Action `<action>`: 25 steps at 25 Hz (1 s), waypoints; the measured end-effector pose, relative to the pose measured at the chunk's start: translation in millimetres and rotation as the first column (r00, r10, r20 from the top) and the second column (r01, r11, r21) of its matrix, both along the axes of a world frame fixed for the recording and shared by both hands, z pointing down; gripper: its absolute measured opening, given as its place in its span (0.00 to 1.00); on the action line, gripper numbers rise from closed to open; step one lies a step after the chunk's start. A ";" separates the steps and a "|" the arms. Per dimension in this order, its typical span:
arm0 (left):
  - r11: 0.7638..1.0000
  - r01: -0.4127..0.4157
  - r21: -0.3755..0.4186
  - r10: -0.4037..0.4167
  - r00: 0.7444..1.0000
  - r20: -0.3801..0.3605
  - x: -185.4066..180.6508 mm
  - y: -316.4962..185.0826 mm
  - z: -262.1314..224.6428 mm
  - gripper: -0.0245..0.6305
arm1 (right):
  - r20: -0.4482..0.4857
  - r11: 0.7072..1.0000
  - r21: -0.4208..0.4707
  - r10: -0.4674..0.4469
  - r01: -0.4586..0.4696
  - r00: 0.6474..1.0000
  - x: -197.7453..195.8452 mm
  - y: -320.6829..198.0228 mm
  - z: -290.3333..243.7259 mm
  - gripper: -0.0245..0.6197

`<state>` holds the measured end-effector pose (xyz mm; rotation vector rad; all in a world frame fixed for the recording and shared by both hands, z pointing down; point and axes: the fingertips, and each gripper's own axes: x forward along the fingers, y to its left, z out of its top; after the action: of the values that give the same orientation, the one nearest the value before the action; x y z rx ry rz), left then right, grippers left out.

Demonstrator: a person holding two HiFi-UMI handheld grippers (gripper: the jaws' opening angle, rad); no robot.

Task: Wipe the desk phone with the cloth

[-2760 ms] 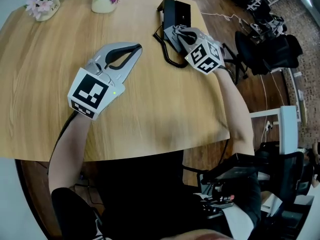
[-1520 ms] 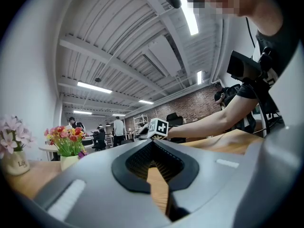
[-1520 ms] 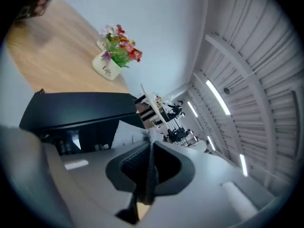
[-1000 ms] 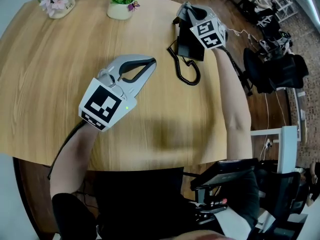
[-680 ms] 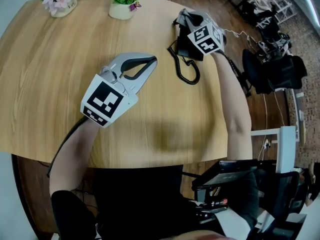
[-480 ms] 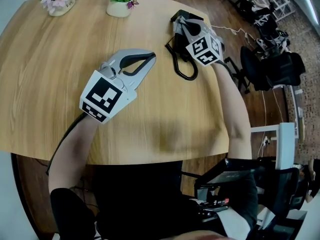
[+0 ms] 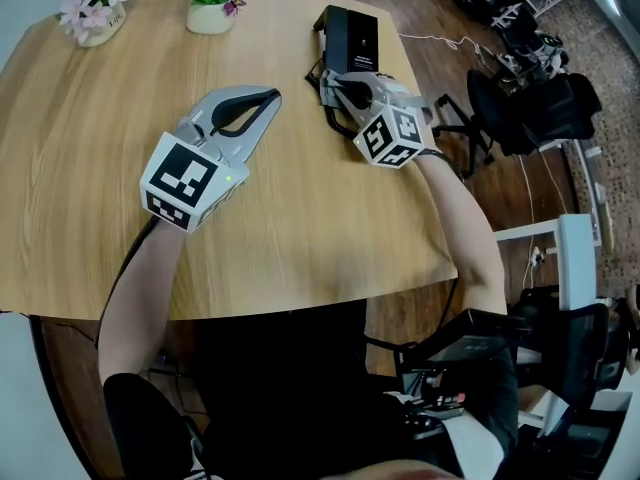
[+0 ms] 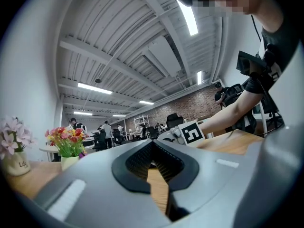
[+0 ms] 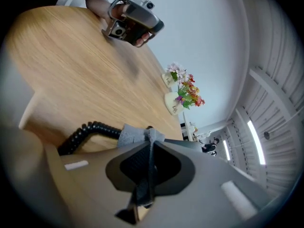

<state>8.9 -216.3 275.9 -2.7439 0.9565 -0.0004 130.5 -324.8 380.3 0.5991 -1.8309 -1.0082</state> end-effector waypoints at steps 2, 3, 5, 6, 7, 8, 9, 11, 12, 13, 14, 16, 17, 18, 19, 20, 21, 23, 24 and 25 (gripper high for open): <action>1.000 0.005 -0.005 -0.005 1.000 -0.004 -1.0 -0.9 -0.4 0.04 | -0.030 0.999 -0.028 -0.018 0.017 0.999 2.1 9.0 7.1 0.07; 1.000 0.007 -0.005 -0.007 1.000 -0.005 -1.3 -1.3 -0.9 0.04 | -0.055 0.999 -0.043 -0.032 0.029 0.998 3.4 14.1 11.4 0.07; 1.000 0.012 -0.005 -0.012 1.000 -0.003 -1.4 -1.7 -1.5 0.04 | -0.090 0.996 -0.064 -0.061 0.055 0.994 5.5 22.3 13.8 0.07; 1.000 0.013 -0.005 -0.013 1.000 0.000 -1.4 -2.0 -0.8 0.04 | -0.077 0.996 -0.062 -0.066 0.061 0.995 5.8 22.6 7.8 0.07; 1.000 0.012 -0.006 -0.012 1.000 0.005 -1.3 -2.5 0.4 0.04 | -0.038 0.997 -0.051 -0.062 0.060 0.997 5.2 18.6 -4.2 0.07; 1.000 0.010 -0.006 -0.010 1.000 0.008 -1.2 -3.0 1.2 0.04 | 0.018 0.998 -0.031 -0.051 0.052 0.999 4.0 10.1 -21.0 0.07; 1.000 0.009 -0.003 -0.009 1.000 0.009 -1.2 -3.3 0.9 0.04 | 0.079 0.999 -0.007 -0.036 0.037 0.996 2.7 -2.5 -40.1 0.07; 1.000 0.010 0.008 -0.010 1.000 0.008 -1.4 -3.6 -0.6 0.04 | 0.174 0.999 0.046 0.014 -0.023 0.985 3.0 -38.0 -75.3 0.07; 1.000 0.011 0.011 -0.011 1.000 0.008 -1.5 -3.8 -0.6 0.04 | 0.205 0.996 0.066 0.051 -0.065 0.977 4.5 -59.1 -88.5 0.07; 1.000 0.012 0.013 -0.012 1.000 0.008 -1.3 -4.1 -0.4 0.04 | 0.228 0.991 0.080 0.089 -0.110 0.970 6.0 -80.6 -98.7 0.07; 1.000 0.012 0.013 -0.012 1.000 0.008 -0.9 -4.4 -0.2 0.04 | 0.244 0.984 0.091 0.125 -0.151 0.962 6.9 -101.3 -106.0 0.07; 1.000 0.011 0.011 -0.011 1.000 0.009 -0.5 -4.7 0.1 0.04 | 0.263 0.971 0.099 0.186 -0.218 0.947 6.6 -138.5 -113.3 0.07; 1.000 0.011 0.011 -0.011 1.000 0.010 -0.7 -4.8 0.4 0.04 | 0.264 0.965 0.094 0.212 -0.243 0.941 5.6 -154.1 -112.7 0.07; 1.000 0.010 0.010 -0.011 1.000 0.011 -1.1 -5.0 0.7 0.04 | 0.257 0.962 0.080 0.234 -0.262 0.938 4.5 -167.1 -109.2 0.07; 1.000 0.010 0.011 -0.010 1.000 0.012 -1.4 -5.1 1.0 0.04 | 0.239 0.959 0.062 0.253 -0.275 0.937 3.8 -176.8 -103.0 0.07; 1.000 0.009 0.011 -0.009 1.000 0.014 -1.7 -5.1 1.0 0.04 | 0.214 0.959 0.044 0.266 -0.281 0.940 3.5 -182.7 -95.3 0.07; 1.000 0.008 0.012 -0.008 1.000 0.016 -2.0 -4.9 0.8 0.04 | 0.189 0.959 0.032 0.271 -0.282 0.944 3.5 -184.9 -87.8 0.07; 1.000 0.004 0.015 -0.004 1.000 0.021 -2.5 -4.0 -0.3 0.04 | 0.163 0.963 0.031 0.259 -0.267 0.952 3.3 -178.5 -78.7 0.07; 1.000 0.002 0.015 -0.003 1.000 0.022 -2.5 -3.3 -0.9 0.04 | 0.157 0.967 0.039 0.243 -0.252 0.957 2.5 -170.1 -76.6 0.07; 1.000 0.001 0.015 -0.001 1.000 0.023 -2.3 -2.4 -1.4 0.04 | 0.144 0.971 0.050 0.223 -0.232 0.964 1.2 -158.9 -74.3 0.07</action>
<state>6.6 -218.7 274.5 -2.7235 0.9479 -0.0244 131.7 -483.6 305.9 0.9179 -1.8027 -0.8934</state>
